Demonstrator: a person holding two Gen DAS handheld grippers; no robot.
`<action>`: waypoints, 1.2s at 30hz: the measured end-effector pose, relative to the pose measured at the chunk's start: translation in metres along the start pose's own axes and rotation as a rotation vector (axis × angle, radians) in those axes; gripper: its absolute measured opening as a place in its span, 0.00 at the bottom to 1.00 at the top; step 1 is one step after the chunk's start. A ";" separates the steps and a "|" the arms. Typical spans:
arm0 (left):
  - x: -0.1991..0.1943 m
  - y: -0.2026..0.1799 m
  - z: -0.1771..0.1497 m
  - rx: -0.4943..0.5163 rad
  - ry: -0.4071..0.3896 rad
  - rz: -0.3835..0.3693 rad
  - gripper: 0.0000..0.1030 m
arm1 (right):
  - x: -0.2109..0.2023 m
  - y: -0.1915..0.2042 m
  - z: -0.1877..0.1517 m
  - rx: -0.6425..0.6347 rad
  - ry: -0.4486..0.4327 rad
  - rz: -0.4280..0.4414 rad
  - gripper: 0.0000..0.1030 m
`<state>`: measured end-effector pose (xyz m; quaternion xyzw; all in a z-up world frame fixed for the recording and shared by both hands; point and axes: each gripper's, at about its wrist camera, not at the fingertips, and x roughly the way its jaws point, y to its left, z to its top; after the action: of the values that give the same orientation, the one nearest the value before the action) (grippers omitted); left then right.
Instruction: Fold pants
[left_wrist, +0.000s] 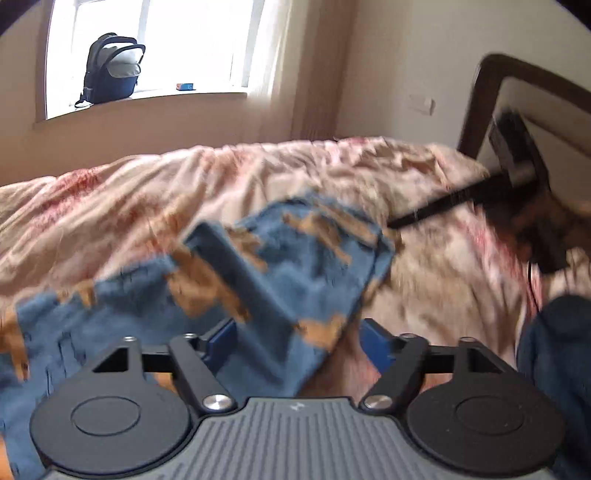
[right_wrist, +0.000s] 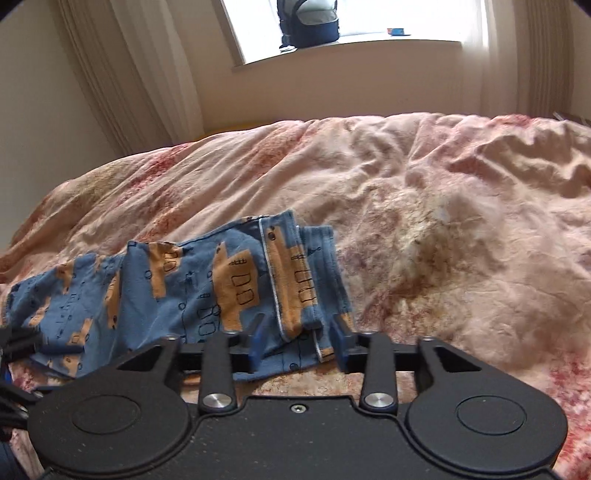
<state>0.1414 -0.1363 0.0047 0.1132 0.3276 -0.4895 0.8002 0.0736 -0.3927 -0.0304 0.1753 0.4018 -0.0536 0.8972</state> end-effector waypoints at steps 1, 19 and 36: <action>0.008 0.003 0.016 -0.004 0.002 0.006 0.82 | 0.005 -0.002 0.000 0.004 0.006 0.008 0.45; 0.206 0.018 0.144 0.019 0.244 -0.164 0.83 | 0.030 -0.028 -0.004 -0.013 -0.039 0.172 0.42; 0.199 -0.051 0.169 0.234 0.253 -0.147 0.10 | -0.012 -0.040 -0.018 0.019 -0.144 0.116 0.10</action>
<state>0.2285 -0.3882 0.0140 0.2420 0.3740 -0.5631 0.6960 0.0434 -0.4240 -0.0430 0.2027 0.3247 -0.0178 0.9237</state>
